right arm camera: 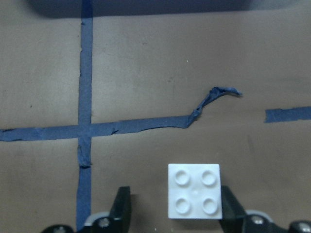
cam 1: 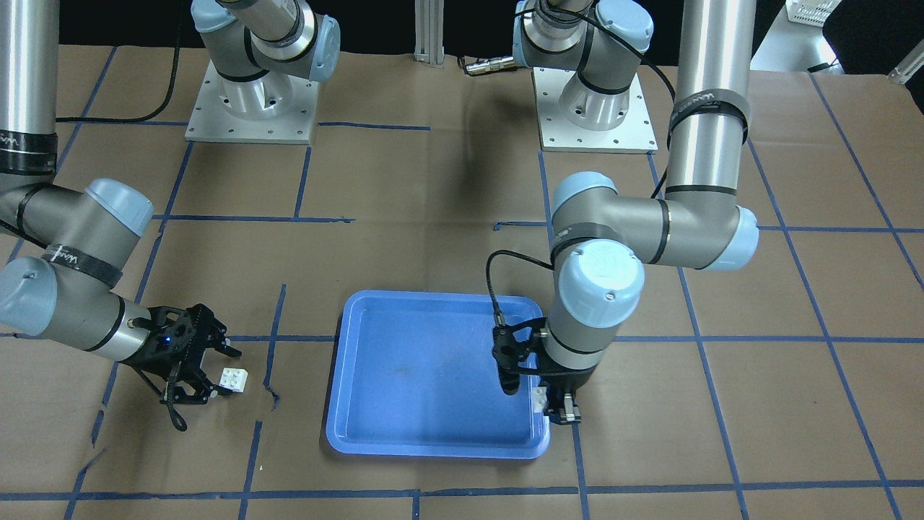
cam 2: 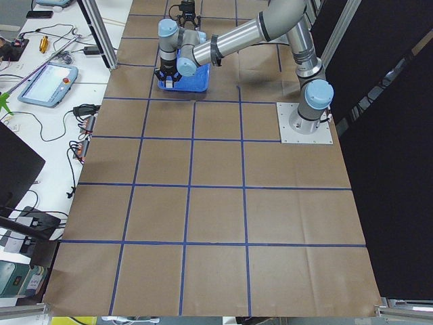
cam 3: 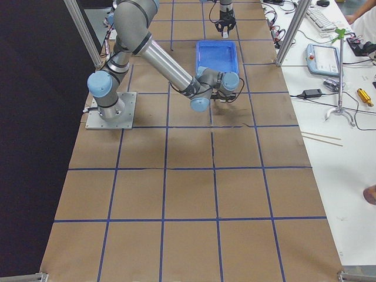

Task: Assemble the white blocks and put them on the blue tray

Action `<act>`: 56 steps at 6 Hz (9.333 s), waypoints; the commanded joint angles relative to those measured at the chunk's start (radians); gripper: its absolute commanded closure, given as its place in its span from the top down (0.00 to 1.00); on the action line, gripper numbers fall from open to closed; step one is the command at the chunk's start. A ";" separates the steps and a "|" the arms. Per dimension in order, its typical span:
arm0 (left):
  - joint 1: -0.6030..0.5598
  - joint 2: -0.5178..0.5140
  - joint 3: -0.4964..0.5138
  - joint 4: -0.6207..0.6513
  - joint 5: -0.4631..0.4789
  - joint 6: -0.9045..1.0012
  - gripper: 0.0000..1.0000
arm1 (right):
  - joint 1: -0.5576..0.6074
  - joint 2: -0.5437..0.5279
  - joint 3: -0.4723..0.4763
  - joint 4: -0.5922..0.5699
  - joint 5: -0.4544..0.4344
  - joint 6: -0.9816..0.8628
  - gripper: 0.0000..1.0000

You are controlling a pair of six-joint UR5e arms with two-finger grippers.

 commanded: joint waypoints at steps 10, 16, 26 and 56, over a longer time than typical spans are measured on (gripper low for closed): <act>-0.192 -0.065 -0.077 0.038 0.001 -0.186 0.25 | 0.012 -0.070 -0.112 0.055 0.009 -0.070 0.25; -0.141 0.077 -0.047 -0.084 -0.001 -0.194 0.75 | 0.098 -0.070 -0.104 0.054 0.058 0.009 0.25; 0.035 0.510 0.010 -0.508 0.009 -1.213 0.94 | 0.436 0.001 -0.057 -0.184 0.009 0.431 0.26; 0.064 0.553 0.027 -0.570 -0.001 -1.255 0.99 | 0.512 0.069 -0.034 -0.288 0.007 0.518 0.35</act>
